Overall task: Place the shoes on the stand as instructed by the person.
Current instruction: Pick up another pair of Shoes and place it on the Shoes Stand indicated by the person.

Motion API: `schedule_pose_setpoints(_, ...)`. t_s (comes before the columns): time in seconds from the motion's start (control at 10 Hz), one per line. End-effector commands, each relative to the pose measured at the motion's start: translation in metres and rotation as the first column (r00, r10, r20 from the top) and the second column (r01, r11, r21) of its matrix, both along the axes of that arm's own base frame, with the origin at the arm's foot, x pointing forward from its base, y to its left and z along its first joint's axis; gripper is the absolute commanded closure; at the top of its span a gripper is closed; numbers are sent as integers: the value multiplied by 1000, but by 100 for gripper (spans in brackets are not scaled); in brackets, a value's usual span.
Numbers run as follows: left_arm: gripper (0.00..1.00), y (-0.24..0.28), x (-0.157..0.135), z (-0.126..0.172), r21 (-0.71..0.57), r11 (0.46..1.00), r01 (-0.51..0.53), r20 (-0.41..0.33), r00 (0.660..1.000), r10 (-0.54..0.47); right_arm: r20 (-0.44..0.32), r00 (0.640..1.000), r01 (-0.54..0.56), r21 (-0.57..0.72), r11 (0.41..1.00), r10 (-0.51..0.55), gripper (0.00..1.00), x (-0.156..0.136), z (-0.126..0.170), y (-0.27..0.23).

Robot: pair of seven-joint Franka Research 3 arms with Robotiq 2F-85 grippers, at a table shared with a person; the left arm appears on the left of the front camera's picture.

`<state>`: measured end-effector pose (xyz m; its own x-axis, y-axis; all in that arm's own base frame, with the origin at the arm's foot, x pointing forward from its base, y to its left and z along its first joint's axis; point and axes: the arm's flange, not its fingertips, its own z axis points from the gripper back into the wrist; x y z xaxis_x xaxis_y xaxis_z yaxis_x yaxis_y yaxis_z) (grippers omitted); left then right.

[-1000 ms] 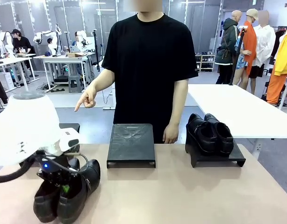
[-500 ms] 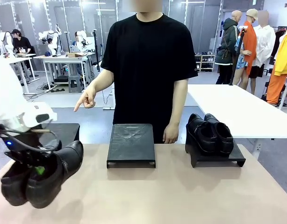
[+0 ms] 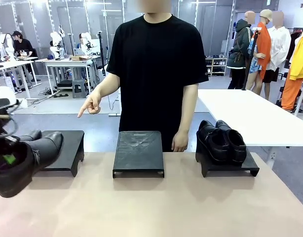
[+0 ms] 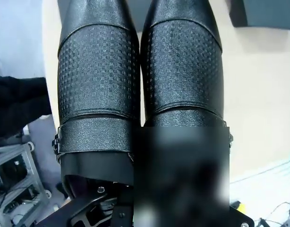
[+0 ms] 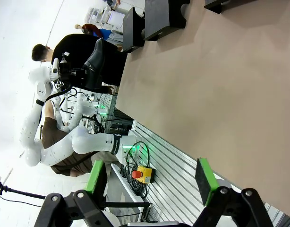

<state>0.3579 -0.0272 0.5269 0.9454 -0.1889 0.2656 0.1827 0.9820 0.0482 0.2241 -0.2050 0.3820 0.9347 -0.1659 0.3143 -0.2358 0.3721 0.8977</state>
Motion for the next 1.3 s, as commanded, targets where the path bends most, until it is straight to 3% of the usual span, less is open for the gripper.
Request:
schedule_pose_setpoints(0.0, 100, 7, 7, 10, -18, 1000, 25, 36, 999, -24, 14, 1000, -4, 4, 1000, 4, 4, -2, 2, -1)
schedule_pose_setpoints(0.1, 100, 8, 5, 13, -32, 999, 32, 54, 998, -30, 14, 1000, -4, 4, 1000, 4, 4, -2, 2, -1)
schedule_pose_setpoints(0.2, 100, 11, 2, 3, -9, 1000, 6, 8, 1000, -6, 14, 1000, -4, 4, 1000, 4, 4, -2, 2, -1)
schedule_pose_setpoints(0.5, 100, 11, 2, 3, -9, 1000, 6, 8, 1000, -6, 14, 1000, -4, 4, 1000, 4, 4, -2, 2, -1)
schedule_pose_setpoints(0.6, 92, 12, 1, -5, -12, 1000, 8, -5, 1000, -8, 14, 1000, -4, 4, 1000, 4, 4, -2, 2, -1)
schedule_pose_setpoints(0.7, 92, 18, -13, -6, -52, 998, 41, 88, 995, -36, 14, 1000, -4, 4, 1000, 4, 4, -2, 2, -1)
schedule_pose_setpoints(0.8, 92, 22, -4, -4, -95, 995, 36, 118, 993, -24, 14, 1000, -4, 4, 1000, 4, 4, -2, 2, -1)
schedule_pose_setpoints(1.2, 92, 11, 75, 7, -107, 993, 40, 186, 982, -19, 14, 1000, -4, 4, 1000, 4, 4, -2, 2, -1)
